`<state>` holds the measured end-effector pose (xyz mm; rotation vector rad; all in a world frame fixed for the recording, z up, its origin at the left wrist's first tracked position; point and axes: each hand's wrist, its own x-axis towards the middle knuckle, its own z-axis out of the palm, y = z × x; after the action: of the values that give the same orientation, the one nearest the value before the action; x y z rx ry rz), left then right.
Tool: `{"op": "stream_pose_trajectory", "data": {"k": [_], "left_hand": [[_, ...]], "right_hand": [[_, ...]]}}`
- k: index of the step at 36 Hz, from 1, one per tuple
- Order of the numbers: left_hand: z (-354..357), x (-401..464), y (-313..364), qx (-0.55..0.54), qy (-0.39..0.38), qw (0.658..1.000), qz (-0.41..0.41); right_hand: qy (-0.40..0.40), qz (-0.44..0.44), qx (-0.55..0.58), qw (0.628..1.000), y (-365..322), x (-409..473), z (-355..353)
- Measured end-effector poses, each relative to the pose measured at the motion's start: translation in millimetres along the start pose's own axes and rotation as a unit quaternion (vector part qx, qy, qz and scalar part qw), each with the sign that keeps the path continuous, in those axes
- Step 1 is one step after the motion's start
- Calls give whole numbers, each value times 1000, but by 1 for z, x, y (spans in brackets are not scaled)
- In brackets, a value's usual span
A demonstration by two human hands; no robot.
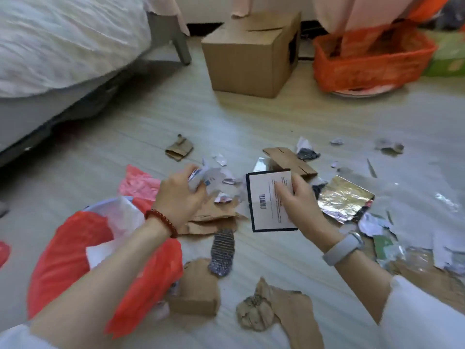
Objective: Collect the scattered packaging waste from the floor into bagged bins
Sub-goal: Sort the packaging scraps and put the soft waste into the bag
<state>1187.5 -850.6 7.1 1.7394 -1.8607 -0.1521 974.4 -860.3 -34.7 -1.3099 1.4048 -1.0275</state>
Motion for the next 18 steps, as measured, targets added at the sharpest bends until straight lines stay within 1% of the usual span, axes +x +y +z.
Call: {"op": "stream_pose_trajectory", "data": {"k": [2, 4, 7, 8, 10, 12, 13, 14, 16, 18], "left_hand": [[-36, -6, -32, 6, 35, 998, -47], [-68, -19, -65, 8, 53, 994, -94], [-97, -40, -110, -14, 27, 985, -170], [-101, -48, -126, -20, 0, 981, -193], [-102, -63, -159, -17, -92, 968, -234], [-99, -79, -186, 57, -207, 945, -246], [-98, -87, -197, 104, -242, 934, -241], [-98, -94, -206, 144, -256, 927, -233], [-101, -107, -221, 186, -225, 931, -218], [-107, -119, -236, 182, -158, 947, -213]], "right_hand": [[-48, -32, -6, 998, -32, 3, 39], [-87, -66, -14, 994, -56, 3, 80], [-117, -102, -22, 988, -81, -2, 138], [-122, -109, -35, 986, -85, -4, 156], [-144, -108, -63, 982, -90, -10, 190], [-176, -103, -91, 975, -88, -16, 220], [-196, -99, -104, 970, -85, -20, 233], [-218, -96, -113, 965, -82, -24, 245], [-267, -98, -140, 948, -73, -33, 266], [-294, -124, -189, 929, -60, -39, 286]]}}
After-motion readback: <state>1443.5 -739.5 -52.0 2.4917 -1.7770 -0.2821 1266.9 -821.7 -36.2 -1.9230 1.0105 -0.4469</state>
